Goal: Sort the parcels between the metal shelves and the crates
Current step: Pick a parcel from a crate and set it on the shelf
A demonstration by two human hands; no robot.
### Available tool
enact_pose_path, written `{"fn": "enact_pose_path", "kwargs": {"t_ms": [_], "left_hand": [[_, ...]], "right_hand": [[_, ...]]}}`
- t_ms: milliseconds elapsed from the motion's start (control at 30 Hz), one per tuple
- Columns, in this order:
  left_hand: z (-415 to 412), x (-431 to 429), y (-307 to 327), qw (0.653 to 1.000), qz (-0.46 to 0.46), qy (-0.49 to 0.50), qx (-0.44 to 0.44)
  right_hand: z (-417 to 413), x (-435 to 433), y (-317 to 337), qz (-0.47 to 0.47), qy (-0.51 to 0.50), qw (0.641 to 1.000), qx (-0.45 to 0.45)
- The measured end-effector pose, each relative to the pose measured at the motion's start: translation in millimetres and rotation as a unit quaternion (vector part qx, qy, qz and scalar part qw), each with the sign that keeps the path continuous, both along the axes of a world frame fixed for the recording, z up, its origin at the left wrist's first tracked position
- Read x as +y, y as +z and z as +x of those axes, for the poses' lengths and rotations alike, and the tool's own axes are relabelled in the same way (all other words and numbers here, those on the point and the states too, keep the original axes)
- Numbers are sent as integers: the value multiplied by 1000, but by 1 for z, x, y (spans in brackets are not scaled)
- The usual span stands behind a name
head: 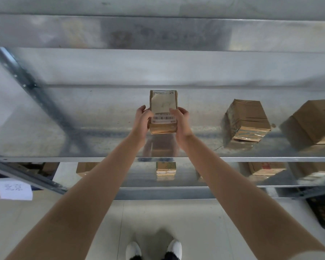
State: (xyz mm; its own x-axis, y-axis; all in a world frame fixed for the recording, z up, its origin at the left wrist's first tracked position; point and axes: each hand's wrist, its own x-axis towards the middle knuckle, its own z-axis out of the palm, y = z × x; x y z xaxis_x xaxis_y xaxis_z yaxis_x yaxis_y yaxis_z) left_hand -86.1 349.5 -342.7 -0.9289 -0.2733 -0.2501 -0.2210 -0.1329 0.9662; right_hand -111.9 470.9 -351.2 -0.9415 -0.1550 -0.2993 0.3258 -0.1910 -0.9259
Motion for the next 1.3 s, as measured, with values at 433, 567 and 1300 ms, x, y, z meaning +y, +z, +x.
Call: {"fn": "enact_pose_path", "kwargs": {"t_ms": [433, 567, 1300], "left_hand": [[38, -48, 6, 993, -51, 100, 28], [82, -107, 7, 983, -77, 164, 30], [444, -436, 16, 864, -22, 500, 63]], "right_hand": [[19, -72, 6, 13, 127, 989, 75], [50, -139, 4, -13, 200, 975, 94], [356, -532, 5, -22, 573, 812, 108]]}}
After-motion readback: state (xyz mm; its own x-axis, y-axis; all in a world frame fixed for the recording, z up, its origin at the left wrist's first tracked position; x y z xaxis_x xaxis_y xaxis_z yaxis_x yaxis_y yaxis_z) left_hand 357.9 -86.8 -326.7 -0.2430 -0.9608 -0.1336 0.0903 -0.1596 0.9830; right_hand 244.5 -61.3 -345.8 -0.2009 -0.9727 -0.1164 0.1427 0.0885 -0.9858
